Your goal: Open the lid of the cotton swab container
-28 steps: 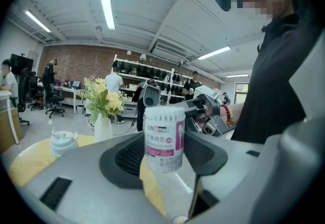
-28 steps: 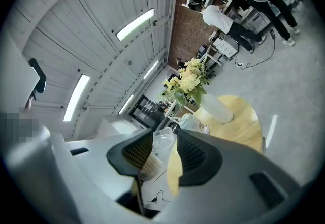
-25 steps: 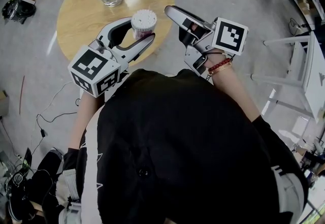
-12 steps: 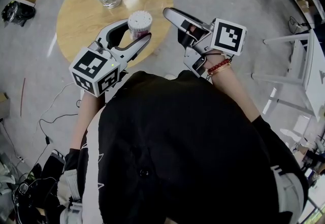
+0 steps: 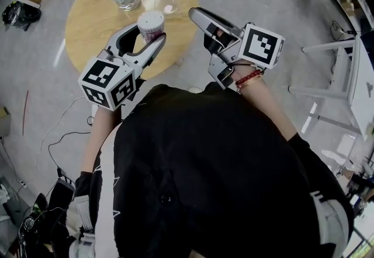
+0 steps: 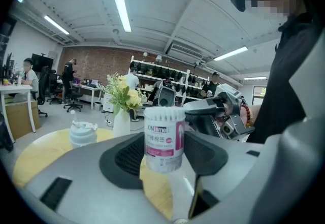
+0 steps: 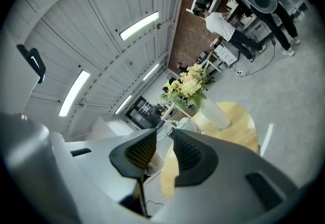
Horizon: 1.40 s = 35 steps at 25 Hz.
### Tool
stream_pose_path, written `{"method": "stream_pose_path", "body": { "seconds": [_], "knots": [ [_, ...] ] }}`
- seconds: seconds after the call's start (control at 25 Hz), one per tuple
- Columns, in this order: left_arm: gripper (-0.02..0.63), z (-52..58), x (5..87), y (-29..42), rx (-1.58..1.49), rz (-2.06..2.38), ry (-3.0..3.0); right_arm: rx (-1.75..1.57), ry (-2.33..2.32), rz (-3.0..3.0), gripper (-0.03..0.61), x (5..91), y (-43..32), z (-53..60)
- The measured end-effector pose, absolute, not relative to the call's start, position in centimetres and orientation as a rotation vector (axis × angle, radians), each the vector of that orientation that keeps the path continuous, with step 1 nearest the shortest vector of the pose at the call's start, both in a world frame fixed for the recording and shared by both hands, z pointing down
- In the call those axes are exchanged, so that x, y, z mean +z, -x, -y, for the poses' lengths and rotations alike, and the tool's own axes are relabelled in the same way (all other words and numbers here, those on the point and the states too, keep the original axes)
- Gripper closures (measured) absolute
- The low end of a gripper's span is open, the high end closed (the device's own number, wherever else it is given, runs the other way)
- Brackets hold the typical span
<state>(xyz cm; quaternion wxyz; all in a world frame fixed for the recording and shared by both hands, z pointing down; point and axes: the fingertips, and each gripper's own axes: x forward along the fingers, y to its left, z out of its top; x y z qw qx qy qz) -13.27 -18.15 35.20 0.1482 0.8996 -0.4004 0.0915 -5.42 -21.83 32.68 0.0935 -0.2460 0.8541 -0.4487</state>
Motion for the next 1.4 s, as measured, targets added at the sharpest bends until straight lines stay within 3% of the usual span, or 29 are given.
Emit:
{"method": "stream_pose_path", "body": {
  "seconds": [0.16, 0.32, 0.72, 1.4],
  "knots": [
    [0.359, 18.5, 35.1, 14.2, 0.26, 1.237, -2.572, -1.285, 0.876, -2.56, 0.503, 33.5, 4.9, 22.2],
    [0.359, 18.9, 35.0, 15.6, 0.213, 1.327, -2.514, -1.157, 1.03, -2.651, 0.575, 33.8, 4.4, 22.6],
    [0.359, 19.0, 35.2, 17.8, 0.169, 1.429, -2.439, -0.935, 1.259, -2.777, 0.575, 34.8, 3.5, 23.3],
    [0.359, 18.6, 36.3, 18.8, 0.175, 1.488, -2.392, -0.899, 1.262, -2.944, 0.575, 36.5, 4.1, 22.1]
  ]
}}
